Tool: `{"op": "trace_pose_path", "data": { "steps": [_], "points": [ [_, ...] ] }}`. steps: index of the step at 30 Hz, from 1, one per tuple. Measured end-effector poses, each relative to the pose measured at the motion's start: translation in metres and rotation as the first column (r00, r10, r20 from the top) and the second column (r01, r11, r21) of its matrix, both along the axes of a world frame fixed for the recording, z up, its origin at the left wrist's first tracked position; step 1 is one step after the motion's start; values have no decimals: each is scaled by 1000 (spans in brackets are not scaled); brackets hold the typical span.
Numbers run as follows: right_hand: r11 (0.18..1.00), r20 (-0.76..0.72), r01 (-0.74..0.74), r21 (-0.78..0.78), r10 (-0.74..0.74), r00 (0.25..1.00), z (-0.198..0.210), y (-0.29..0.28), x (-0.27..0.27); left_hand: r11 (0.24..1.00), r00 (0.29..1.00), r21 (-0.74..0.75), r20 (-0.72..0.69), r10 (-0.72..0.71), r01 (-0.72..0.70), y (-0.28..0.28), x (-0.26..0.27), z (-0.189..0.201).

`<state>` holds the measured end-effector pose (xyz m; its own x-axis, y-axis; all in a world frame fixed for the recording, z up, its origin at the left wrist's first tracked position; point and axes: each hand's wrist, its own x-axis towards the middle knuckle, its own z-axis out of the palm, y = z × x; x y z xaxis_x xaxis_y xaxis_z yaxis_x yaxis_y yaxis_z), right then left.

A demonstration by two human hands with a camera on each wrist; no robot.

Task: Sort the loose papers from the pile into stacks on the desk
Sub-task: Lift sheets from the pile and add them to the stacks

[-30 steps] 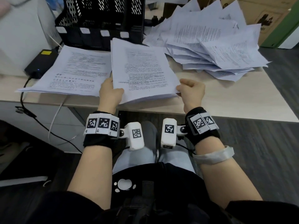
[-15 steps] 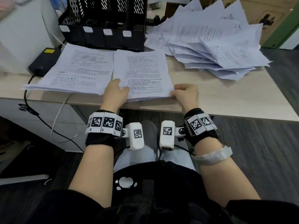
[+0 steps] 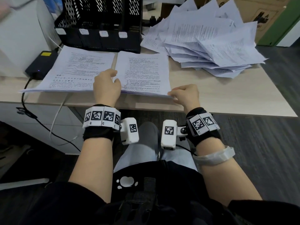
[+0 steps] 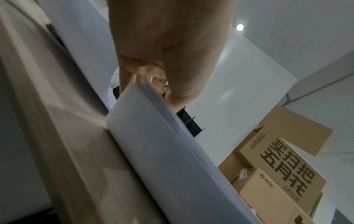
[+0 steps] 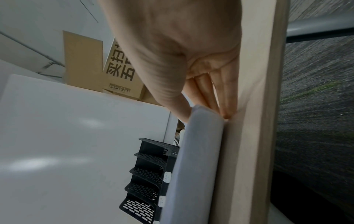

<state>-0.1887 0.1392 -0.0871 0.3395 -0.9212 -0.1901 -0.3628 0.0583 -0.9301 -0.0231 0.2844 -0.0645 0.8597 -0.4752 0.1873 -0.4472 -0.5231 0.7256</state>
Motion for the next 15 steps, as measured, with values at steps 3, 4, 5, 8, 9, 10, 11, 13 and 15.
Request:
{"op": "trace_pose_path", "data": {
  "steps": [3,4,5,8,9,10,11,13,15],
  "points": [
    [1000,17,-13,-23,13,1000,6,-6,-3,996,993,-88,115,25,-15,-4,-2,13],
    [999,25,-17,-34,18,1000,10,-8,-4,993,992,-117,125,18,-3,-7,-2,17],
    [999,39,-22,-48,24,999,13,-10,-5,989,993,-146,122,2,16,-11,-4,22],
    [994,95,-61,-92,69,993,27,-17,-8,966,995,-242,58,-82,94,-27,-8,36],
    [993,115,-68,-100,80,990,32,-20,-10,955,994,-273,22,-111,113,-33,-11,41],
    [992,135,-71,-106,85,987,38,-23,-12,944,990,-303,-15,-143,132,-39,-13,45],
    [991,152,-68,-115,85,985,43,-26,-13,933,983,-326,-50,-177,152,-45,-16,48],
    [989,180,-47,-140,72,981,53,-35,-17,920,966,-341,-98,-238,192,-59,-21,54],
    [983,204,4,-184,34,978,60,-45,-19,912,947,-336,-133,-291,233,-75,-27,59]
  ]
}}
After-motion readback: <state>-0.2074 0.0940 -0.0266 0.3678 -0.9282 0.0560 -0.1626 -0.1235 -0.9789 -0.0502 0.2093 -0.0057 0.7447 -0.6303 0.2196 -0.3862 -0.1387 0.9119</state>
